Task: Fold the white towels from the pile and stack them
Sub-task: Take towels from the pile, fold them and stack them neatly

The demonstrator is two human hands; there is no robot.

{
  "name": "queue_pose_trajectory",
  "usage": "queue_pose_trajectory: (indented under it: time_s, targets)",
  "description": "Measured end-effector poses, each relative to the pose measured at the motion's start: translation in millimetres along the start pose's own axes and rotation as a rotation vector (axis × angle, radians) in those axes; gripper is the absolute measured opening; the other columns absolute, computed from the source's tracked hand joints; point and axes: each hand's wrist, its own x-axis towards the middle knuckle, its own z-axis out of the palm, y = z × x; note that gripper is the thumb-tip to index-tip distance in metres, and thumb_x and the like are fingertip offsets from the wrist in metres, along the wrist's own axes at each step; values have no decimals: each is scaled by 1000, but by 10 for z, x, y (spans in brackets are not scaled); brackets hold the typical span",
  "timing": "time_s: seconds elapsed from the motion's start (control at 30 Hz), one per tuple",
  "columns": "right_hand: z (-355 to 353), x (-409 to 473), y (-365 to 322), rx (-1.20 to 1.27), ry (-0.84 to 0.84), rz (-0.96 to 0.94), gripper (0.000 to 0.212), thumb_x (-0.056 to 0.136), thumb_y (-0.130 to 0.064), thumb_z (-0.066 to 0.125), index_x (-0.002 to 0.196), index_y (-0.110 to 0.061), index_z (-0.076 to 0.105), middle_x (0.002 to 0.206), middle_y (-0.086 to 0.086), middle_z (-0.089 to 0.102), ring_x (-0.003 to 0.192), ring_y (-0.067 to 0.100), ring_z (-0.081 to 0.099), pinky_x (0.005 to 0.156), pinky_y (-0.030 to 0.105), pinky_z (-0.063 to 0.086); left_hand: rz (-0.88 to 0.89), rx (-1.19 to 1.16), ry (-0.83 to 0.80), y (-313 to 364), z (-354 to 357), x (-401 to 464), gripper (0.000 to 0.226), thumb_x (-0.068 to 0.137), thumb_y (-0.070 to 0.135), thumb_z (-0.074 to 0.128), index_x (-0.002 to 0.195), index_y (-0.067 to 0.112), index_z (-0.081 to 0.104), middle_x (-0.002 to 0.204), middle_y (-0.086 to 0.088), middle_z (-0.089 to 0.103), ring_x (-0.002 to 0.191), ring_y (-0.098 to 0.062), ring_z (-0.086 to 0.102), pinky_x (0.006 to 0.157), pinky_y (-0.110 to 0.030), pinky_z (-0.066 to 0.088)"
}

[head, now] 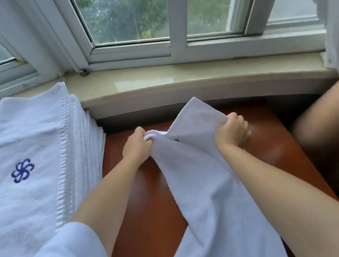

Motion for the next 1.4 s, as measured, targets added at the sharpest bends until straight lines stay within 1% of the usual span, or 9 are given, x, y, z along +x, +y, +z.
queue_pose_trajectory:
  time_s: [0.2,0.33,0.63,0.73,0.87,1.03,1.2,1.3,1.4]
  targets:
    - [-168,210,-24,66,83,191,29,89,-1,40,112,-8,56,122,12,54,114,32,46,85,37,36,136,43,580,355,-623,155,38,89,-1,48,126,7,53,104,-13,62,83,-37,58,61,-36,35]
    - [-103,217,-157,231,4,282,23,90,-5,34,105,-10,50,117,9,55,98,32,56,75,34,39,205,173,685,492,-942,316,27,90,-3,49,111,4,64,107,-18,59,86,-39,57,58,-36,32]
    - [27,322,-163,698,143,401,7,87,-13,44,92,-10,46,112,13,58,95,33,56,73,36,42,188,111,454,564,-858,499,24,92,5,52,116,5,56,115,-15,52,85,-37,56,62,-35,33]
    - [83,286,8,678,76,374,32,92,-21,53,120,-10,45,134,9,46,108,31,54,76,29,36,42,-18,384,543,-586,414,57,88,0,54,140,17,37,135,-13,35,104,-31,51,70,-35,41]
    - [236,29,308,356,-187,184,72,97,-21,51,153,-21,7,161,-2,-1,134,28,39,96,36,39,-87,-35,228,375,-27,14,68,87,-2,50,148,19,26,146,-10,24,120,-27,40,91,-36,46]
    - [378,-290,530,-210,-598,-90,63,98,-37,44,152,-23,16,162,5,-3,148,26,2,118,38,14,-228,-14,61,152,551,-510,60,92,15,57,145,18,29,138,-7,36,111,-23,47,89,-35,50]
    - [379,-551,608,-412,-646,-227,64,99,-43,37,154,-28,6,160,5,-16,147,24,-13,119,42,-2,-637,-439,-134,99,496,-592,65,78,21,72,132,8,37,117,-10,54,90,-31,63,64,-34,56]
    - [358,-734,624,-452,-667,-264,65,99,-46,35,154,-29,4,160,5,-17,147,25,-14,119,45,-3,-673,-615,-79,37,370,-651,37,77,14,71,110,0,60,81,-6,61,64,-23,61,53,-25,47]
    - [300,-939,644,-484,-732,-306,69,97,-52,36,153,-32,2,160,4,-19,147,26,-16,117,50,-4,-614,-449,81,-114,247,-835,19,87,19,60,102,9,61,89,-6,63,72,-23,58,61,-28,45]
